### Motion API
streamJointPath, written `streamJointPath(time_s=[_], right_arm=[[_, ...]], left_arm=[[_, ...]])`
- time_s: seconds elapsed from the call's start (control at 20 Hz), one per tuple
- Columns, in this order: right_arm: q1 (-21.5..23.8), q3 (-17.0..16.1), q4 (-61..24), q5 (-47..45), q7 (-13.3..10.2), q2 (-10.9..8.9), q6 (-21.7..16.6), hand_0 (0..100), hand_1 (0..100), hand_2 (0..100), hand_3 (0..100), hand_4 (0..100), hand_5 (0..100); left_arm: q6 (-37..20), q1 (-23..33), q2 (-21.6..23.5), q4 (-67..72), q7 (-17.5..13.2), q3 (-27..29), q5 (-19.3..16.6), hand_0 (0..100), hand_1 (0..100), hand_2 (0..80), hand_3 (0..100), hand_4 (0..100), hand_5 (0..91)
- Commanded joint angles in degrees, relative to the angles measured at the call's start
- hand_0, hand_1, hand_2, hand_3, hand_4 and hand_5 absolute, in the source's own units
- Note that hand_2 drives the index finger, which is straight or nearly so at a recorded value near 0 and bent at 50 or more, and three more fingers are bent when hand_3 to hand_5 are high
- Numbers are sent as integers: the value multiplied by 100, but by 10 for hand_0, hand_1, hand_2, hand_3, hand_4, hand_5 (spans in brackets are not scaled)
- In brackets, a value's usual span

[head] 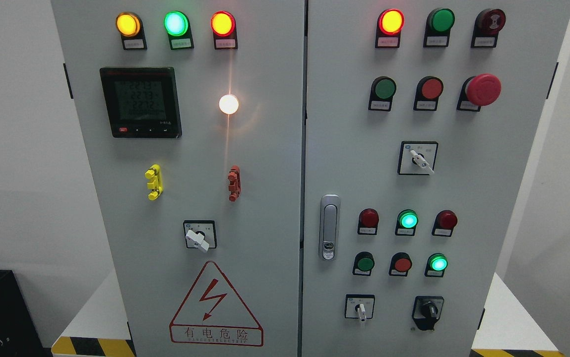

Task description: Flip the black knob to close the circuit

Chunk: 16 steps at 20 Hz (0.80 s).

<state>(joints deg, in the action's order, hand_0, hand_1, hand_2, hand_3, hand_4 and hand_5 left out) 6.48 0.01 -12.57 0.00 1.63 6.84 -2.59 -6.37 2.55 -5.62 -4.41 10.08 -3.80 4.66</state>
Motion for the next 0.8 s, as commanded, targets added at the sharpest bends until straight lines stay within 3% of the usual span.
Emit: streamJointPath(time_s=[0.0, 0.75], right_arm=[[-68, 87, 351, -123, 118, -7, -5, 0, 1, 0, 0, 0, 0], [-85, 104, 369, -132, 214, -16, -49, 0, 0, 0, 0, 0, 0]], left_arm=[[-4, 0, 0, 1, -6, 2, 0, 120, 556, 0, 0, 0, 0], [-4, 0, 0, 1, -6, 2, 0, 120, 556, 0, 0, 0, 0]])
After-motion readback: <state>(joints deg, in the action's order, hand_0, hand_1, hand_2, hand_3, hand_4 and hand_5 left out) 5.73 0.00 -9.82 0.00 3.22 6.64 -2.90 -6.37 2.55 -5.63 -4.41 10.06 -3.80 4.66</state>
